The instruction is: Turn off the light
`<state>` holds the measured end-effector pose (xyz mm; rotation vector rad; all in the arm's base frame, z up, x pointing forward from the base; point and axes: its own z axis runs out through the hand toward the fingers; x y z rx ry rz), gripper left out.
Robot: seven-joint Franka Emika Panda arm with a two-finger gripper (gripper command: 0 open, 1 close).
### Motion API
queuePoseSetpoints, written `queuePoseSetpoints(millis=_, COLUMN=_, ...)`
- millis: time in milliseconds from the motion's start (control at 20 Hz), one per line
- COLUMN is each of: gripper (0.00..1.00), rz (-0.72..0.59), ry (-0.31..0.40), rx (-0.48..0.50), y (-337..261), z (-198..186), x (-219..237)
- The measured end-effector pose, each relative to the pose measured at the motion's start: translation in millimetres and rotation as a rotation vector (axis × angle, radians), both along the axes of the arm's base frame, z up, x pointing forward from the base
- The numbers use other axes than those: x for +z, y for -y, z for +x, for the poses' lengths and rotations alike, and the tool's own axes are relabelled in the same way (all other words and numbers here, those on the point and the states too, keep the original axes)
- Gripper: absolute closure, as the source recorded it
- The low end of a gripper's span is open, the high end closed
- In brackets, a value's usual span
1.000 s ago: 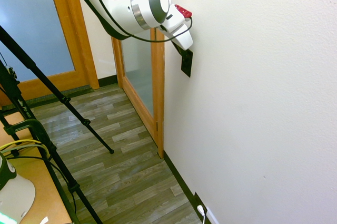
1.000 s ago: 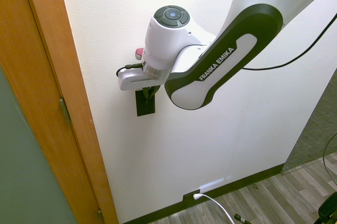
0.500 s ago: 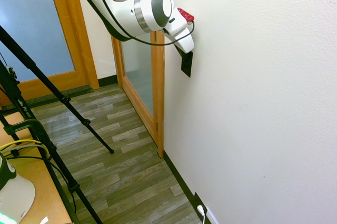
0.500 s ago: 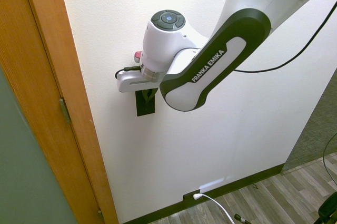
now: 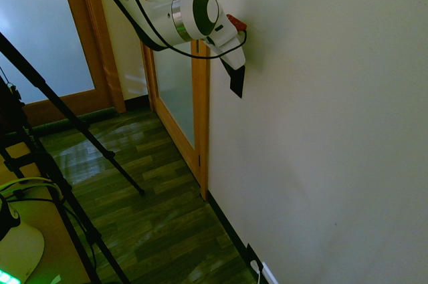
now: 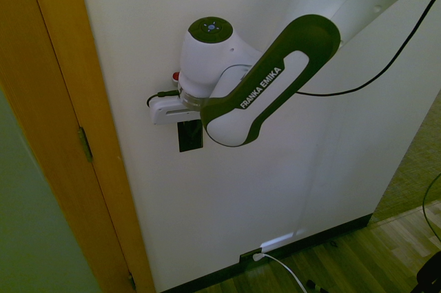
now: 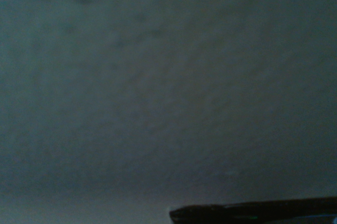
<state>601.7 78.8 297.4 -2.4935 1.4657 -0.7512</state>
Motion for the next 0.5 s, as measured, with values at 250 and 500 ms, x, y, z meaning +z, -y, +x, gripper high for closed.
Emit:
queuePoseSetpoints(millis=250, gripper=1.0, rz=-0.023, ry=0.058, rx=0.029, y=-13, z=-28, x=-2)
queuePoseSetpoints(millis=500, gripper=0.0, rz=-0.03, ry=0.066, rx=0.03, y=-34, z=-74, x=-11)
